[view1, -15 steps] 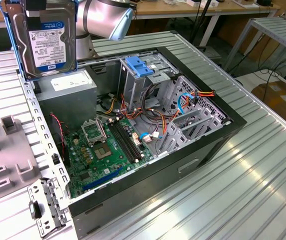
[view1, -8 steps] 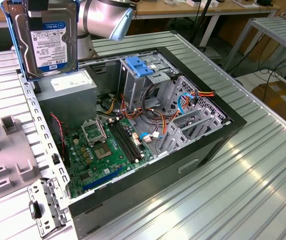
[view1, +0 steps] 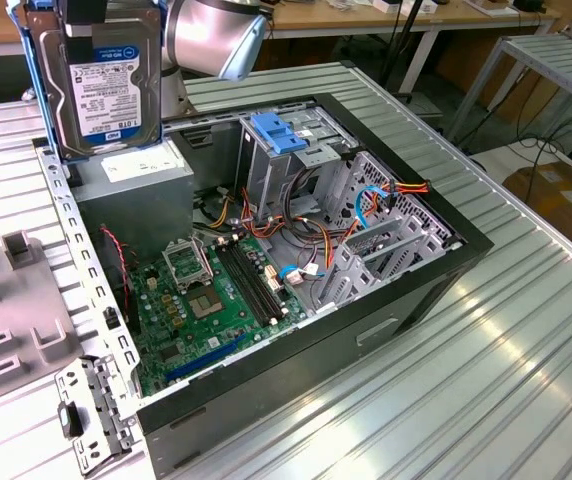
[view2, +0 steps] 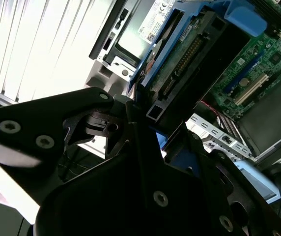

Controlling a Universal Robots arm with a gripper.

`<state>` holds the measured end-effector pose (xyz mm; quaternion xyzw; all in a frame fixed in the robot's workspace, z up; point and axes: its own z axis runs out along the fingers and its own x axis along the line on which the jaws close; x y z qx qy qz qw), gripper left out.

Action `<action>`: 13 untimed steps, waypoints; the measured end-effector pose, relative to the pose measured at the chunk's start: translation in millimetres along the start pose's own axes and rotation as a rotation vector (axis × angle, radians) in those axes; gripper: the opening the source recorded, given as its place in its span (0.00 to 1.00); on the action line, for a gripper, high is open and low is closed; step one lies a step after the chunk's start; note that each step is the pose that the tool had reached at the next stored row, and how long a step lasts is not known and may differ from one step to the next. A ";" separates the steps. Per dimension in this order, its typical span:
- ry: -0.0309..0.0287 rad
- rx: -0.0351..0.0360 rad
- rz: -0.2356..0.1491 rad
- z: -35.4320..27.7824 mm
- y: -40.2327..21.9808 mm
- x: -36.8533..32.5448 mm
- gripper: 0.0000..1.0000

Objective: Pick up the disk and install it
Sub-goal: 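Pick up the disk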

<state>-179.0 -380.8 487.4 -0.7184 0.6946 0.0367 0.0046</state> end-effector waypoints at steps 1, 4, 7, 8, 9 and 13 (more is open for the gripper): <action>0.0000 -0.0001 0.000 -0.1 -0.4 2.0 0.37; 0.0000 0.0000 0.000 -0.1 -0.6 3.9 0.37; 0.0000 0.0000 0.000 -0.1 -0.7 5.3 0.37; 0.0000 0.0000 0.000 -0.1 -0.7 5.5 0.37; 0.0000 0.0000 0.000 -0.1 -0.6 5.9 0.37; 0.0000 0.0000 0.000 -0.1 -0.7 7.5 0.37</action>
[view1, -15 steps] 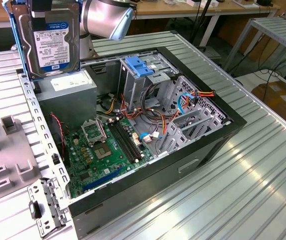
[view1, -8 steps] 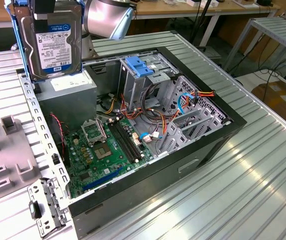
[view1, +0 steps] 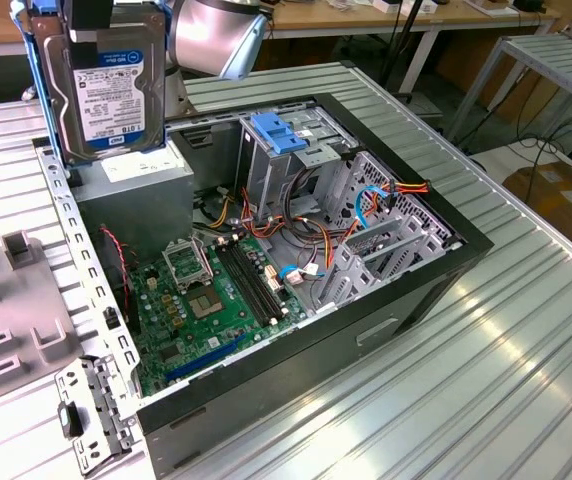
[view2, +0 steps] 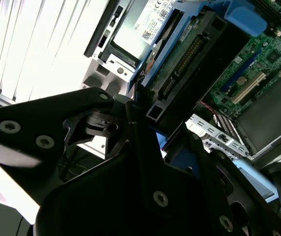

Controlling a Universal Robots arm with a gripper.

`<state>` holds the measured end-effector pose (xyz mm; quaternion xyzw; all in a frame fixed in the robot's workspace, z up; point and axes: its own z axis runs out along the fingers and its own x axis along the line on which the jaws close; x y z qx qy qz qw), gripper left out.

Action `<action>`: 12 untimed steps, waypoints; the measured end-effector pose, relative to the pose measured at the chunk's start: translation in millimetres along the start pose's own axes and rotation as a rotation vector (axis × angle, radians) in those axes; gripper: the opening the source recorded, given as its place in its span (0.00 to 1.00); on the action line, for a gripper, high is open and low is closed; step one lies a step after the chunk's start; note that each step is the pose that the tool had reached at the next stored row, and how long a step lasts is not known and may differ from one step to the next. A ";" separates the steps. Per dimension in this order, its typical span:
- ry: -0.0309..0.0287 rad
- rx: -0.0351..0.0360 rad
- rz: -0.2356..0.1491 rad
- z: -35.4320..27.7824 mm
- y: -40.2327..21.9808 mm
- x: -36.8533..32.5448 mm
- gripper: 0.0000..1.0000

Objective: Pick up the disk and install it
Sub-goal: 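Pick up the disk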

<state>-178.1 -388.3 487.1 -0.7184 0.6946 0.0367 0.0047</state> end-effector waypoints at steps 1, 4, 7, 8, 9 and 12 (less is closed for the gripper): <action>0.0000 0.0000 0.000 0.0 0.0 0.1 0.37; 0.0001 -0.0001 0.000 -0.1 -0.1 1.5 0.37; 0.0001 0.0000 0.000 -0.1 -0.2 2.9 0.37; 0.0000 0.0000 0.000 -0.1 -0.3 3.7 0.37; 0.0000 0.0000 0.000 -0.1 -0.4 4.2 0.37; -0.0001 0.0001 0.000 -0.1 -0.8 6.0 0.37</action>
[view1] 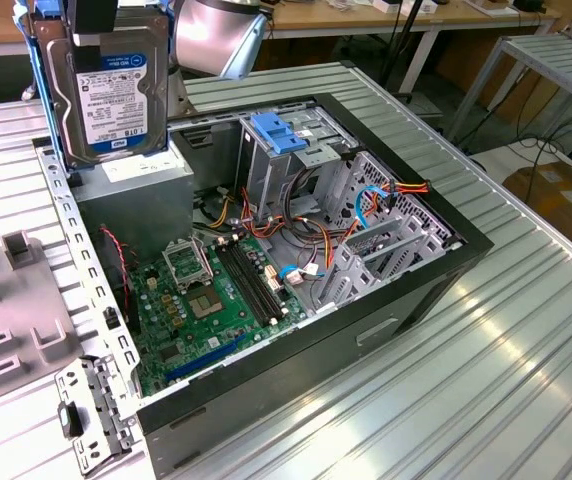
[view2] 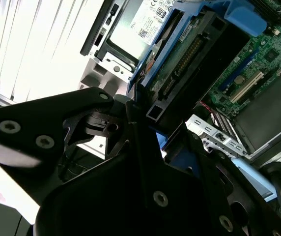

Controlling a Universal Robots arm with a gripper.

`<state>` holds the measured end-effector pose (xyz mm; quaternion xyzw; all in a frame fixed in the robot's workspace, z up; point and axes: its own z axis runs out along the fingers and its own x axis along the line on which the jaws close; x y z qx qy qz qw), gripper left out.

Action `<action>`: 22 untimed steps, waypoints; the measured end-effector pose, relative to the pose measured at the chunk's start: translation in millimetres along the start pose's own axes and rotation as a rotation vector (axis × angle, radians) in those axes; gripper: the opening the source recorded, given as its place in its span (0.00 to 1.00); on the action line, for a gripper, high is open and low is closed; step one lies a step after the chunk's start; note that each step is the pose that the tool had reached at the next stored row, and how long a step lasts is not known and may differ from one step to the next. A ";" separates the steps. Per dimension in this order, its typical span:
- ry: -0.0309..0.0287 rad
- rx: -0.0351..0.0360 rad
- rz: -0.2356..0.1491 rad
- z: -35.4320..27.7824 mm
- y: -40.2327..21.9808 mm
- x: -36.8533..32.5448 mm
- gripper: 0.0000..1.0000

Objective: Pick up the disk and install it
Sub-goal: 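Pick up the disk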

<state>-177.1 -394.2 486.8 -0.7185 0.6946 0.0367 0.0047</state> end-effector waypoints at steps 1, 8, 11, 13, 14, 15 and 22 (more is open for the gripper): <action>0.0000 0.0000 0.000 0.0 -0.1 0.4 0.37; 0.0001 -0.0001 0.000 -0.1 -0.6 5.0 0.37; 0.0000 0.0000 0.000 -0.1 -0.9 6.8 0.37; 0.0001 -0.0001 0.000 -0.2 -1.0 7.5 0.37; 0.0001 -0.0001 0.000 -0.2 -1.1 8.1 0.37; 0.0001 -0.0001 0.000 -0.2 -1.1 8.6 0.37; 0.0000 -0.0001 0.000 -0.2 -1.4 13.7 0.37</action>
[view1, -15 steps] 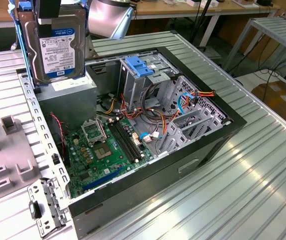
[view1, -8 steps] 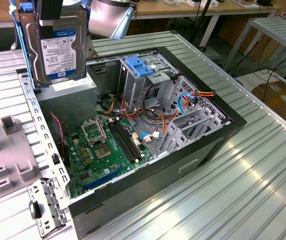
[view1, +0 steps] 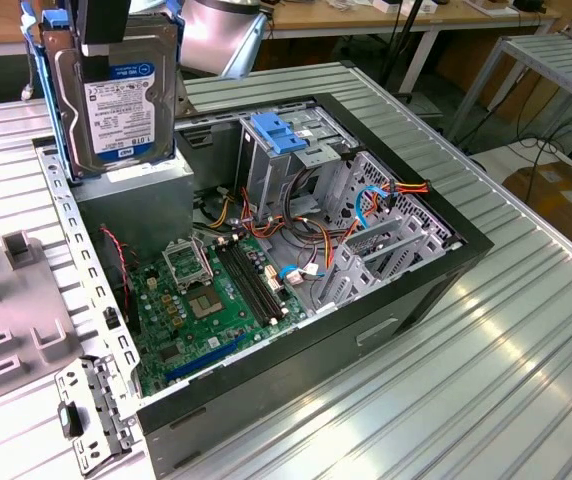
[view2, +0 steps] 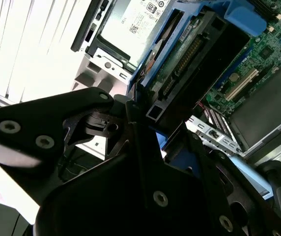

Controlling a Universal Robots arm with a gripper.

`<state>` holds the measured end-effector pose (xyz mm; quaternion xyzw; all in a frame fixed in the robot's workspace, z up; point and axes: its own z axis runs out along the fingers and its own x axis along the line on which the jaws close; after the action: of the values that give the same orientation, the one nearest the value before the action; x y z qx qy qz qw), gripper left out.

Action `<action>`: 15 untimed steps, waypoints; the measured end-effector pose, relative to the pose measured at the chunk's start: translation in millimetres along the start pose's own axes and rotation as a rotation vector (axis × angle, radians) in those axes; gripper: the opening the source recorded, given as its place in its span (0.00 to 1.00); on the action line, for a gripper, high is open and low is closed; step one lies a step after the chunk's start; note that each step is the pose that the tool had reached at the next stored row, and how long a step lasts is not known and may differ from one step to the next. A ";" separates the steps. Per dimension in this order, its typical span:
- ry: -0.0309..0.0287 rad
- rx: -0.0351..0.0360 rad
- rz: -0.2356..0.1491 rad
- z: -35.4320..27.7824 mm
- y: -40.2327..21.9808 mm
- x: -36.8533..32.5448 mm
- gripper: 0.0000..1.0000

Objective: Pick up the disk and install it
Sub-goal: 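Pick up the disk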

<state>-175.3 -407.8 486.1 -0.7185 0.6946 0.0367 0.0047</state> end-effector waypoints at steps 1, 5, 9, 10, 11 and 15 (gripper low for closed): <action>0.0000 0.0000 0.000 0.0 -0.1 1.0 0.37; 0.0001 -0.0001 0.000 -0.5 -5.6 38.5 0.37; 0.0000 -0.0026 0.000 -2.0 -30.5 52.2 0.37; 0.0000 -0.0030 0.000 -2.1 -33.2 53.8 0.37; -0.0001 -0.0032 0.000 -2.2 -35.3 55.1 0.37; -0.0001 -0.0047 0.000 -2.7 -46.7 61.4 0.37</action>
<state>-126.5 -467.6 483.1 -0.7184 0.6946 0.0384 0.0030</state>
